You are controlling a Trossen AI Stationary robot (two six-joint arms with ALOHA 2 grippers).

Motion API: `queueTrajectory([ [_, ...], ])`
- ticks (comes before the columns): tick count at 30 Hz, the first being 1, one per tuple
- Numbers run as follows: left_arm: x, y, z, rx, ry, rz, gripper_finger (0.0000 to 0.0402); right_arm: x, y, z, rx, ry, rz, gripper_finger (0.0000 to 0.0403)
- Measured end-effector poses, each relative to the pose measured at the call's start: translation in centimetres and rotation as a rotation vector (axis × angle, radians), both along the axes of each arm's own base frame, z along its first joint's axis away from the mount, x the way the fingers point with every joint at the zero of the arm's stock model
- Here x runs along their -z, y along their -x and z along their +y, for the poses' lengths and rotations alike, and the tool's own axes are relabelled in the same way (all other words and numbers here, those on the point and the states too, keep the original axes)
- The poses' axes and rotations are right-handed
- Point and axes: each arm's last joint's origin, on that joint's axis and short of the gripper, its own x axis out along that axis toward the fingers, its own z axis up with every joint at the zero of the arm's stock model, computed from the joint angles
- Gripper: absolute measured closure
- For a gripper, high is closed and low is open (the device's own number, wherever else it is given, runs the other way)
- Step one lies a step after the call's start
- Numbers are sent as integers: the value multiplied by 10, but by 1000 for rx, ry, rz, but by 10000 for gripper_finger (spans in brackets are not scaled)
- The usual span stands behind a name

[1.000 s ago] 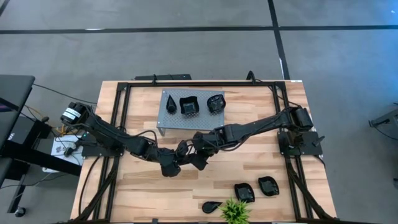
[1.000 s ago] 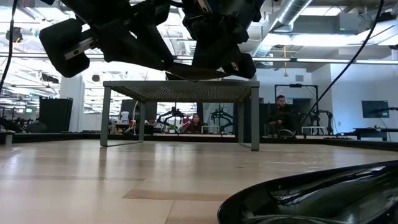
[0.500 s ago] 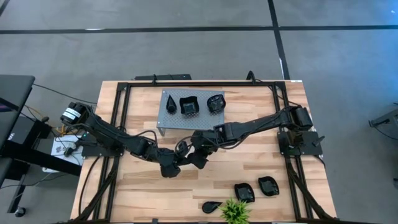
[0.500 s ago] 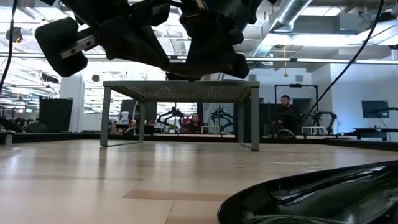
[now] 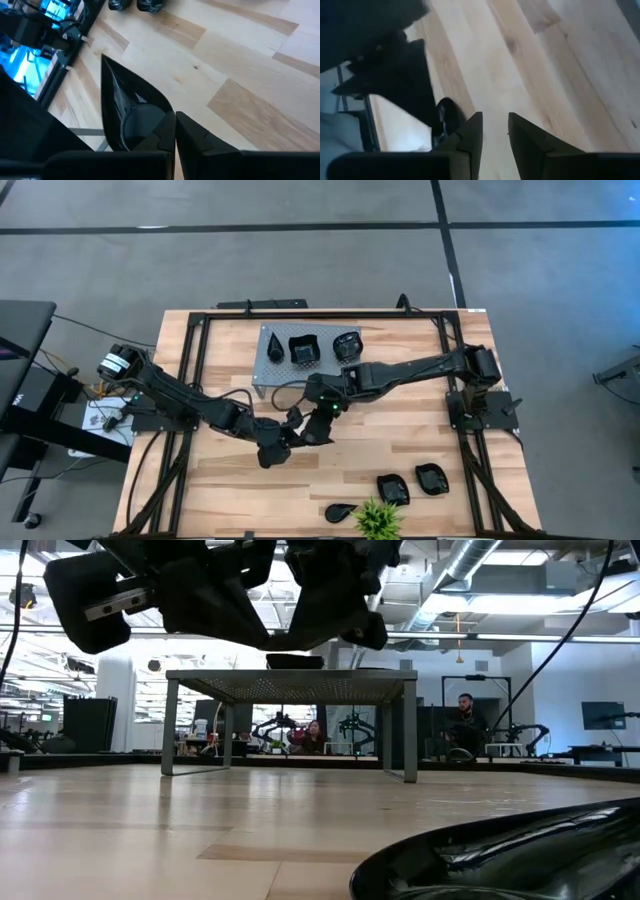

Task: Pick & Place Mini shaped plates
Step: Stack the black drop-shaped plate on top of the black drop-shaped plate on the shelf

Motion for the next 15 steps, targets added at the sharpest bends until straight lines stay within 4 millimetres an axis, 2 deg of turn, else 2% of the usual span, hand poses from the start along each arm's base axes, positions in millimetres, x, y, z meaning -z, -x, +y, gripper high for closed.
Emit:
queueTrajectory([
  [5,0,0,0,-56,74,15,395,-14,5,-2,-8,11,68,315],
  [8,1,1,-1,-119,154,31,393,-30,8,1,-21,21,92,315],
  [12,2,4,-5,-215,226,47,395,-60,15,14,-78,103,90,315],
  [15,1,9,-9,-349,204,-4,395,-80,30,31,-135,237,84,316],
])
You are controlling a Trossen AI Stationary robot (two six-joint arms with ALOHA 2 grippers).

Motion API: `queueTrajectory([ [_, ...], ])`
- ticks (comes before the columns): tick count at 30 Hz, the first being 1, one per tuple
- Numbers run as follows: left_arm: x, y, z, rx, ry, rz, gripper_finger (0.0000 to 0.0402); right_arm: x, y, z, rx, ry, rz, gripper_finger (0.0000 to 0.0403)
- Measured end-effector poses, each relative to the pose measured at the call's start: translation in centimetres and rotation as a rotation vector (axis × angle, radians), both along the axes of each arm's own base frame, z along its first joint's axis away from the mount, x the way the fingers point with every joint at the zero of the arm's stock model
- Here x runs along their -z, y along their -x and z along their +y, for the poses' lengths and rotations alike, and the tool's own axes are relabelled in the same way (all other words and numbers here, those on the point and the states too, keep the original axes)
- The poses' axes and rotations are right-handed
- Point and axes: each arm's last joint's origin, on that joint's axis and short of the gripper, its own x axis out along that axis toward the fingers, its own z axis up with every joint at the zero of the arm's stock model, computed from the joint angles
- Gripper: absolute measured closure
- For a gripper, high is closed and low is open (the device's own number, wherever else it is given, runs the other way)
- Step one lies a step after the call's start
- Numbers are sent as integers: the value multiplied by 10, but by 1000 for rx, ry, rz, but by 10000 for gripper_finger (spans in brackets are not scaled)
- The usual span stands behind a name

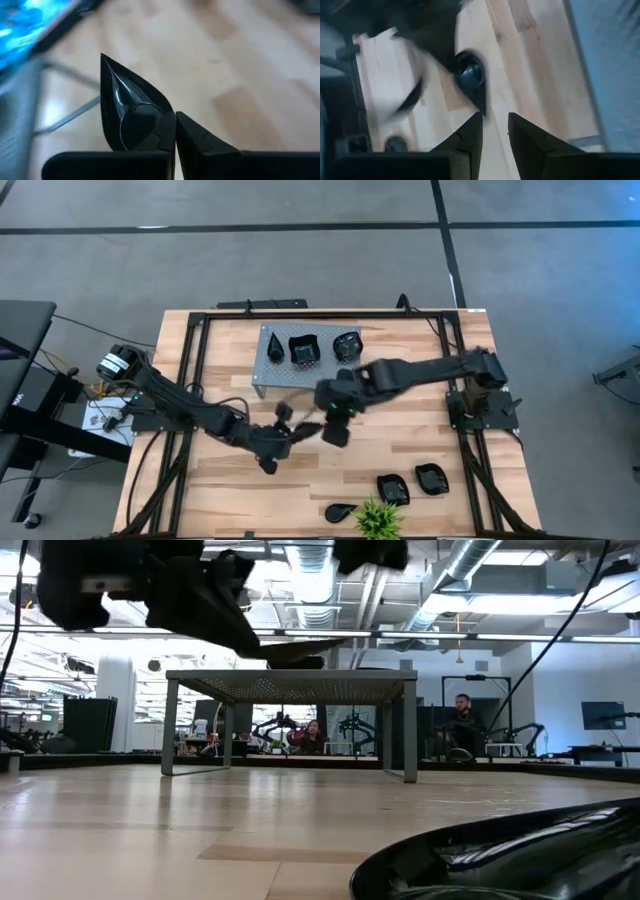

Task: Pick & Place Mini shaped plates
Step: Stack the black drop-shaped plate on top of the black drop-shaped plate on the shelf

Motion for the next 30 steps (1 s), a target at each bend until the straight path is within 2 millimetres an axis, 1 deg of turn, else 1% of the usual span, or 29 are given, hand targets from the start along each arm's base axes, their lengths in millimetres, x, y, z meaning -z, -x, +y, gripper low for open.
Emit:
queueTrajectory([
  [2,-7,5,0,-119,-26,-59,394,-11,15,12,-28,81,-7,316],
  [4,-17,11,3,-207,-8,-95,395,-19,31,24,-53,136,-5,316],
  [6,-29,20,11,-274,60,-102,396,-26,49,37,-89,182,1,316],
  [8,-44,29,21,-347,148,-124,396,-31,64,50,-146,232,-39,316],
  [10,-63,39,34,-412,216,-158,396,-30,76,62,-206,262,-86,316],
  [12,-80,48,50,-482,279,-199,396,-23,86,71,-267,271,-140,316],
  [14,-96,56,69,-571,336,-240,396,-15,95,75,-315,271,-215,316],
  [16,-107,65,90,-686,396,-283,396,-4,106,73,-326,258,-281,316],
  [18,-110,71,111,-801,433,-306,396,11,115,66,-310,239,-341,316],
  [21,-108,74,139,-933,507,-294,396,36,124,51,-264,213,-426,316],
  [23,-104,70,153,-986,560,-278,396,51,129,41,-232,204,-467,316],
  [25,-98,65,163,-1021,601,-245,396,64,132,34,-203,196,-503,316],
  [27,-91,57,170,-1066,628,-236,396,75,135,26,-182,202,-497,316],
  [30,-79,43,174,-1115,643,-214,396,80,137,15,-157,220,-454,316],
])
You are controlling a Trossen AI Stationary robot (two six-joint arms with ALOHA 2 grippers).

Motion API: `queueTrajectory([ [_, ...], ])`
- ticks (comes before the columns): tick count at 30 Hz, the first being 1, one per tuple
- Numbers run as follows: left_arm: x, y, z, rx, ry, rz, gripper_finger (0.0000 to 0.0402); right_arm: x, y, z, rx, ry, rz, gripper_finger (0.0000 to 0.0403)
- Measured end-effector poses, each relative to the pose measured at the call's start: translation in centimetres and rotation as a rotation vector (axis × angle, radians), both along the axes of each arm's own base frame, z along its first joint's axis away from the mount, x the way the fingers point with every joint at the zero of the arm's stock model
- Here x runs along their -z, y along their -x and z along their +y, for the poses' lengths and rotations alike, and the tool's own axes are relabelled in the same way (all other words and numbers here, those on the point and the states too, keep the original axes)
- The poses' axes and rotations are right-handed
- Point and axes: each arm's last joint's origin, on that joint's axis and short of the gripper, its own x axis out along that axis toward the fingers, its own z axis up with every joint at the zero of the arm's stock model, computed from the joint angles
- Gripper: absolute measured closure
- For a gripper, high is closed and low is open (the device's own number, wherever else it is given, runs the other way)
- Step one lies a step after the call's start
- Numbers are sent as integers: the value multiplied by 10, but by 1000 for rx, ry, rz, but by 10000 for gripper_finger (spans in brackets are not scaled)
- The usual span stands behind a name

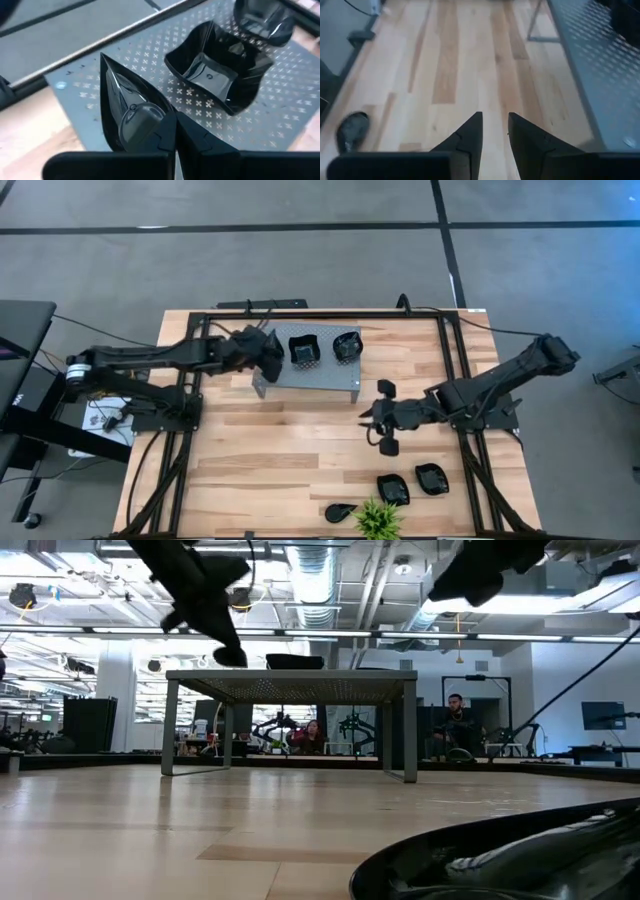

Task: Pick & Place Mini shaped plates
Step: Stack the black drop-shaped plate on top of the black drop-shaped plate on the shelf

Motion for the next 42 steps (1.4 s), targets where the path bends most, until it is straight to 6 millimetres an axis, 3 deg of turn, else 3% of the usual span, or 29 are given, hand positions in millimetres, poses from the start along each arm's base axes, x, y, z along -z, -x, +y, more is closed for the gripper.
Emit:
queueTrajectory([
  [8,18,-24,5,-88,-6,-10,396,1,1,-6,5,-10,28,316],
  [14,16,-23,5,-136,-6,-47,396,0,0,-5,-82,27,29,316],
  [29,16,-24,-4,-86,-46,-14,394,0,-5,-22,-56,85,28,316],
  [42,17,-24,-9,-50,-69,16,322,0,-8,-32,-94,28,33,316],
])
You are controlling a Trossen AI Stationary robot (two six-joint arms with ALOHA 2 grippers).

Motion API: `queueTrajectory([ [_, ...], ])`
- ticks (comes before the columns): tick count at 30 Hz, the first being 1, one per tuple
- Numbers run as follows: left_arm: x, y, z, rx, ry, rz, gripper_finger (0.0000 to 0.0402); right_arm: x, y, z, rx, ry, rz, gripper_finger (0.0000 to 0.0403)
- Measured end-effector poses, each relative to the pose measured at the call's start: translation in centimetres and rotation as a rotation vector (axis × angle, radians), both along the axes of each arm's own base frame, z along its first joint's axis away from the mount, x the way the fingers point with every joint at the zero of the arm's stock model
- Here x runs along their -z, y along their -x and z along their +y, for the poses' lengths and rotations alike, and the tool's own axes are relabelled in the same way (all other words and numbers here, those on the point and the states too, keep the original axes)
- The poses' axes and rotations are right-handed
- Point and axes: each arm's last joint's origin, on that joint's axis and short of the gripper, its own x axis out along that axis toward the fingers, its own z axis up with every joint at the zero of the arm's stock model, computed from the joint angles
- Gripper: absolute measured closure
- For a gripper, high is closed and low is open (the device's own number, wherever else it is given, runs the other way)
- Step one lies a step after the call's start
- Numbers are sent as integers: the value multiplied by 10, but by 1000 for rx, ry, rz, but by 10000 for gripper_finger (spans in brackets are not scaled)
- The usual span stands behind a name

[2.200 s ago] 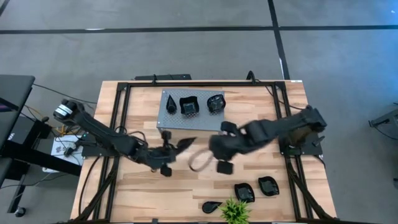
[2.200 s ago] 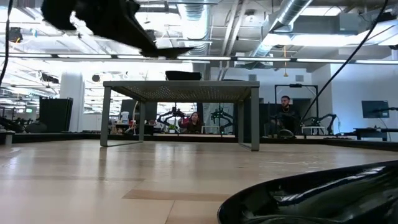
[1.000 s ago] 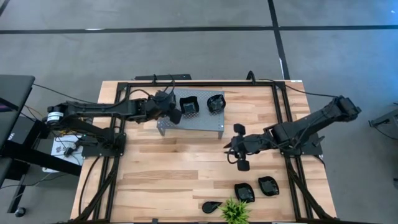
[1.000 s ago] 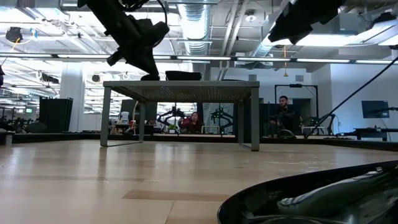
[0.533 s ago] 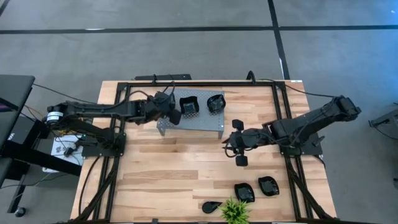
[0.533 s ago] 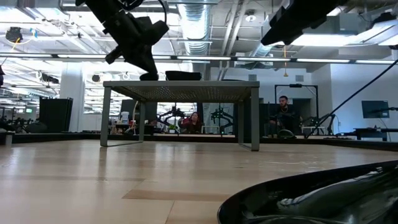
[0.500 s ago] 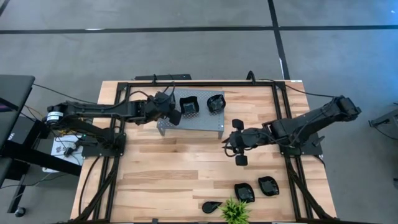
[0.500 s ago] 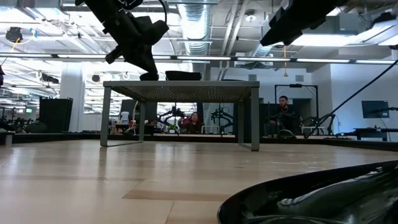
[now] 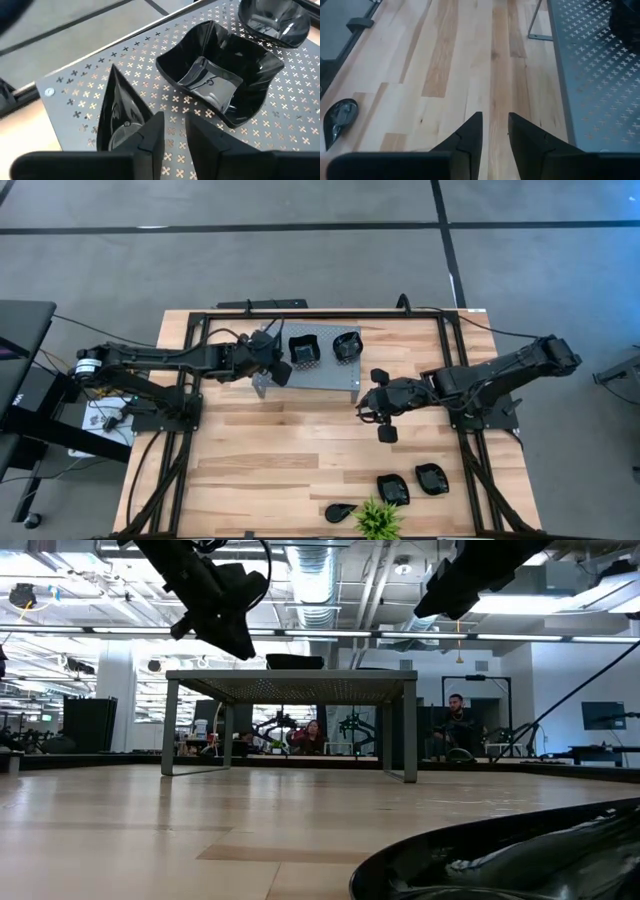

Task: Pick & Place Mini shaped plates
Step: Stack the black drop-shaped plate on top of the black drop-shaped plate on the shelf

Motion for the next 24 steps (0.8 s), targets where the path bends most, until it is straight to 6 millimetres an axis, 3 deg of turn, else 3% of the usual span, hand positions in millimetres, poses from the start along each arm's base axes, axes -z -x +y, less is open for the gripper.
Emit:
queueTrajectory([
  [7,-4,-7,-26,219,-32,-8,328,-2,-2,-1,5,-5,-24,316],
  [18,-4,4,-117,746,-57,39,339,-14,-13,-5,29,-26,-184,316],
  [24,-2,13,-136,844,-140,94,338,13,-46,8,1,-89,-197,316],
])
